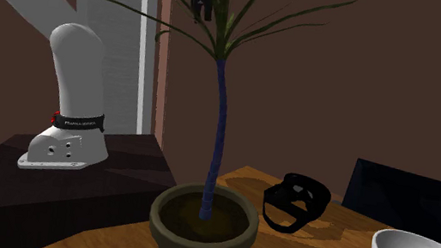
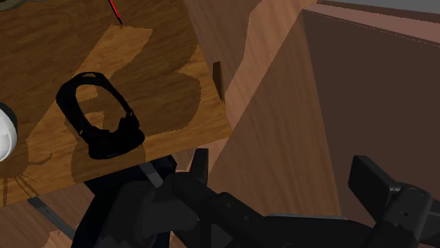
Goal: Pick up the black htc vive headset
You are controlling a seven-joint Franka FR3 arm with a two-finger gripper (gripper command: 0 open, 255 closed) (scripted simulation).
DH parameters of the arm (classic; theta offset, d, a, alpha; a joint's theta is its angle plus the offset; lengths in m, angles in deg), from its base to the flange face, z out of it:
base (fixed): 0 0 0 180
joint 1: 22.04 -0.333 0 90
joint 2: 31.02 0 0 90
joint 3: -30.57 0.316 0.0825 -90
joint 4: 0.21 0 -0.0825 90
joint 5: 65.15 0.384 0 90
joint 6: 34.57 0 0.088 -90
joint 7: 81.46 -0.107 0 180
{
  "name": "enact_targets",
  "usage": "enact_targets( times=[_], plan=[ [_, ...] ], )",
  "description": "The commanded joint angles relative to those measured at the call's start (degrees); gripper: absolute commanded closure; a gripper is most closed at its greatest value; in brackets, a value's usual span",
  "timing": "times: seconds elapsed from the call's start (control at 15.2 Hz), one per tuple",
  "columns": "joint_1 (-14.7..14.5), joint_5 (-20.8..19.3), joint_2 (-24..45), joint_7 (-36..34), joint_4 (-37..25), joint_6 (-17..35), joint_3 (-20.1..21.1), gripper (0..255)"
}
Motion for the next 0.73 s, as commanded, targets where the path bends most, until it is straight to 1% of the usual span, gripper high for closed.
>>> enact_targets(
  times=[0.0, 0.33, 0.66],
  plan=[
    [0.0, 0.0, 0.0, 0.0, 0.0, 0.0, 0.0, 0],
    [0.6, -2.5, 4.7, 6.4, 3.2, 6.1, -4.0, 0],
    [1.1, -4.5, 11.1, 12.8, 4.6, 12.4, -8.0, 0]
  ],
)
